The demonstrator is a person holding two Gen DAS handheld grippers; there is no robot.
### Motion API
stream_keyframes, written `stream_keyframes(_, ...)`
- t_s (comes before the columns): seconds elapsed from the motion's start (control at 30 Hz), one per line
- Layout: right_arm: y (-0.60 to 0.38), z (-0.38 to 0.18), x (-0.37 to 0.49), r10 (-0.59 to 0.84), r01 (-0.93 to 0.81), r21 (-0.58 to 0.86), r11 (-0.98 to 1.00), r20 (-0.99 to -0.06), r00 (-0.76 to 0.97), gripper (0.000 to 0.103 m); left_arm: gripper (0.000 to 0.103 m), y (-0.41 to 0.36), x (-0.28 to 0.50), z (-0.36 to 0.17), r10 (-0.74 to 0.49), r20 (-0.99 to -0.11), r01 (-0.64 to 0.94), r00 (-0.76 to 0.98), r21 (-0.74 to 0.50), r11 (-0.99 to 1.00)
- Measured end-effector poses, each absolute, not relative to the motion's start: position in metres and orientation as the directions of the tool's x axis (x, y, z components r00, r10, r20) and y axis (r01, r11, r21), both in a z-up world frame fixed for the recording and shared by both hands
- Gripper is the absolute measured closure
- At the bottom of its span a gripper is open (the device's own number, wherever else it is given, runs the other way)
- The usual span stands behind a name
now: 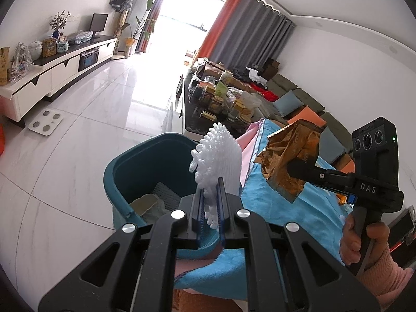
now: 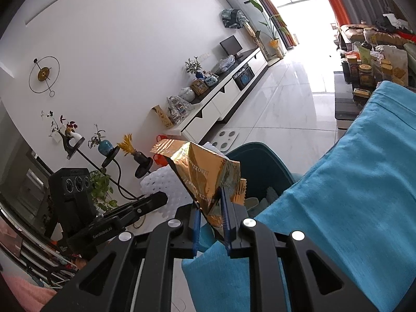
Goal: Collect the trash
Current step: 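Carry the foam net and gold wrapper over the teal bin with both tools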
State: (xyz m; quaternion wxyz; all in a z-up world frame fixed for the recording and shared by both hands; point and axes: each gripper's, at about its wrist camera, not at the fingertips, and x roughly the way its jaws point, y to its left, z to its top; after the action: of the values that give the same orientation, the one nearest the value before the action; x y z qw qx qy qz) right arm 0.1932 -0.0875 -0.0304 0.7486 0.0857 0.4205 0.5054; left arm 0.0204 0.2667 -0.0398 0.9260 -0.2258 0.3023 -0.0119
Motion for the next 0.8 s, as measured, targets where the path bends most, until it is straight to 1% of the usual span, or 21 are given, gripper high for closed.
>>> stream_keyframes(0.8,-0.048,-0.055,0.210,0.784,-0.650,0.552,0.522,-0.611,0.110,0.088,0.094,0.269,0.043,-0.055,-0.097,-0.619,-0.200,0.779,-0.393,0.898)
